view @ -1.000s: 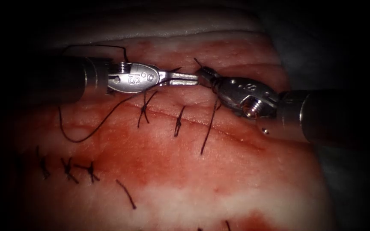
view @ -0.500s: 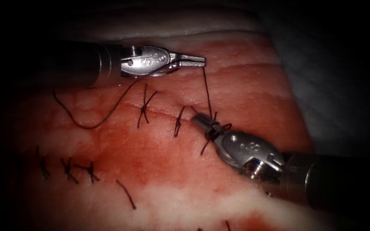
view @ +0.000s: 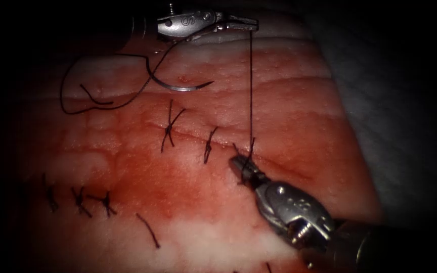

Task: Wound Closure
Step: Tension the suture by pulling down with the right and up with the left tool.

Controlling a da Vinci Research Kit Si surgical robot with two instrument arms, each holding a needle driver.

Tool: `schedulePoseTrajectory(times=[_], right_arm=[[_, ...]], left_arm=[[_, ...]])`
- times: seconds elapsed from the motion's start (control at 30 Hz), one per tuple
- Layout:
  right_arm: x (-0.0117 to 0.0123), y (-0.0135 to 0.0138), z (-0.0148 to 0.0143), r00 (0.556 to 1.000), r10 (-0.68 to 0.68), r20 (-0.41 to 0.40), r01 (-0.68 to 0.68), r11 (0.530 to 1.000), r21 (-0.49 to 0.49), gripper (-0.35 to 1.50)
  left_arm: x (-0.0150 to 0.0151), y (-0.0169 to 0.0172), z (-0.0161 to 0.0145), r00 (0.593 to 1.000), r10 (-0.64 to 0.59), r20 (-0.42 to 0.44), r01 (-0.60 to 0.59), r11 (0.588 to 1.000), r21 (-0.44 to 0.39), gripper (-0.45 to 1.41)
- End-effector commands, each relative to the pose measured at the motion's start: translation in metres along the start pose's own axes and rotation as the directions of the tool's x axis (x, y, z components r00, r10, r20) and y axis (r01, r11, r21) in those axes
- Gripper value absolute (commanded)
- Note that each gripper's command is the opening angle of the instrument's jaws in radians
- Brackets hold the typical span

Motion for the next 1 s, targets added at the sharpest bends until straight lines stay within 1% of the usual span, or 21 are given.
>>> schedulePoseTrajectory(times=[0.03,0.13,0.23,0.27,0.3,0.33,0.37,0.4,0.43,0.47,0.5,0.53,0.57,0.6,0.73,0.8,0.83,0.87,0.93,0.97,1.0], right_arm=[[-0.0007,-0.0006,0.0001,1.000,0.021,0.022,-0.021,1.000,0.008,-0.35],[-0.0012,-0.0006,-0.0001,0.992,0.104,0.074,-0.108,0.993,0.042,-0.35],[-0.0013,-0.0004,0.0002,0.953,0.266,0.143,-0.279,0.957,0.079,-0.35],[-0.0012,-0.0001,0.0005,0.885,0.424,0.195,-0.447,0.890,0.091,-0.35],[-0.0012,0.0001,0.0007,0.831,0.505,0.233,-0.536,0.839,0.092,-0.35],[-0.0012,0.0001,0.0007,0.831,0.505,0.233,-0.536,0.839,0.092,-0.35],[-0.0014,0.0001,0.0009,0.773,0.577,0.264,-0.619,0.777,0.113,-0.35],[-0.0014,0.0001,0.0010,0.742,0.610,0.277,-0.657,0.744,0.122,-0.35],[-0.0015,0.0000,0.0010,0.686,0.658,0.312,-0.716,0.687,0.126,-0.35],[-0.0015,0.0000,0.0010,0.686,0.658,0.312,-0.716,0.687,0.126,-0.35],[-0.0016,-0.0001,0.0009,0.612,0.704,0.360,-0.780,0.614,0.126,-0.35],[-0.0016,-0.0002,0.0008,0.587,0.716,0.377,-0.799,0.587,0.129,-0.35],[-0.0016,-0.0002,0.0008,0.587,0.716,0.377,-0.799,0.587,0.129,-0.35],[-0.0017,-0.0005,0.0003,0.558,0.726,0.403,-0.823,0.548,0.153,-0.35],[-0.0016,-0.0012,-0.0008,0.567,0.736,0.370,-0.820,0.545,0.173,-0.35],[-0.0017,-0.0019,-0.0015,0.610,0.721,0.329,-0.791,0.578,0.199,-0.35],[-0.0017,-0.0020,-0.0017,0.638,0.709,0.301,-0.769,0.605,0.205,-0.35],[-0.0019,-0.0023,-0.0019,0.699,0.672,0.243,-0.715,0.665,0.216,-0.35],[-0.0020,-0.0023,-0.0019,0.720,0.657,0.225,-0.694,0.686,0.217,-0.35],[-0.0022,-0.0025,-0.0018,0.792,0.588,0.164,-0.611,0.761,0.219,-0.35],[-0.0024,-0.0026,-0.0017,0.822,0.553,0.133,-0.569,0.797,0.203,-0.35]], left_arm=[[-0.0004,-0.0013,0.0011,1.000,-0.002,0.000,0.002,1.000,0.000,-0.45],[-0.0007,-0.0018,0.0015,1.000,-0.001,0.000,0.001,1.000,-0.007,-0.45],[-0.0012,-0.0015,0.0018,1.000,0.005,0.003,-0.005,1.000,-0.021,-0.45],[-0.0014,-0.0010,0.0018,1.000,0.010,0.005,-0.010,1.000,-0.027,-0.45],[-0.0015,-0.0007,0.0018,1.000,0.013,0.001,-0.013,0.999,-0.033,-0.45],[-0.0015,-0.0007,0.0018,1.000,0.013,0.001,-0.013,0.999,-0.033,-0.45],[-0.0016,-0.0004,0.0018,1.000,0.016,-0.001,-0.016,0.999,-0.036,-0.45],[-0.0016,-0.0003,0.0017,1.000,0.017,-0.001,-0.017,0.999,-0.037,-0.45],[-0.0016,-0.0001,0.0017,1.000,0.018,-0.004,-0.018,0.999,-0.041,-0.45],[-0.0016,-0.0001,0.0017,1.000,0.018,-0.004,-0.018,0.999,-0.041,-0.45],[-0.0016,0.0000,0.0016,1.000,0.019,-0.004,-0.019,0.999,-0.042,-0.45],[-0.0016,0.0000,0.0016,1.000,0.019,-0.004,-0.019,0.999,-0.042,-0.45],[-0.0016,0.0000,0.0016,1.000,0.019,-0.004,-0.019,0.999,-0.042,-0.45],[-0.0017,-0.0003,0.0015,1.000,0.018,-0.004,-0.018,0.999,-0.045,-0.45],[-0.0020,-0.0015,0.0013,1.000,0.014,-0.007,-0.014,0.999,-0.043,-0.45],[-0.0024,-0.0025,0.0012,1.000,0.012,0.000,-0.012,0.999,-0.033,-0.45],[-0.0026,-0.0028,0.0013,1.000,0.012,0.001,-0.012,0.999,-0.031,-0.45],[-0.0032,-0.0035,0.0015,1.000,0.012,0.009,-0.012,1.000,-0.022,-0.45],[-0.0034,-0.0037,0.0017,1.000,0.013,0.013,-0.013,1.000,-0.017,-0.45],[-0.0042,-0.0044,0.0020,1.000,0.016,0.018,-0.016,1.000,-0.010,-0.45],[-0.0045,-0.0046,0.0021,1.000,0.018,0.020,-0.017,1.000,-0.008,-0.45]])
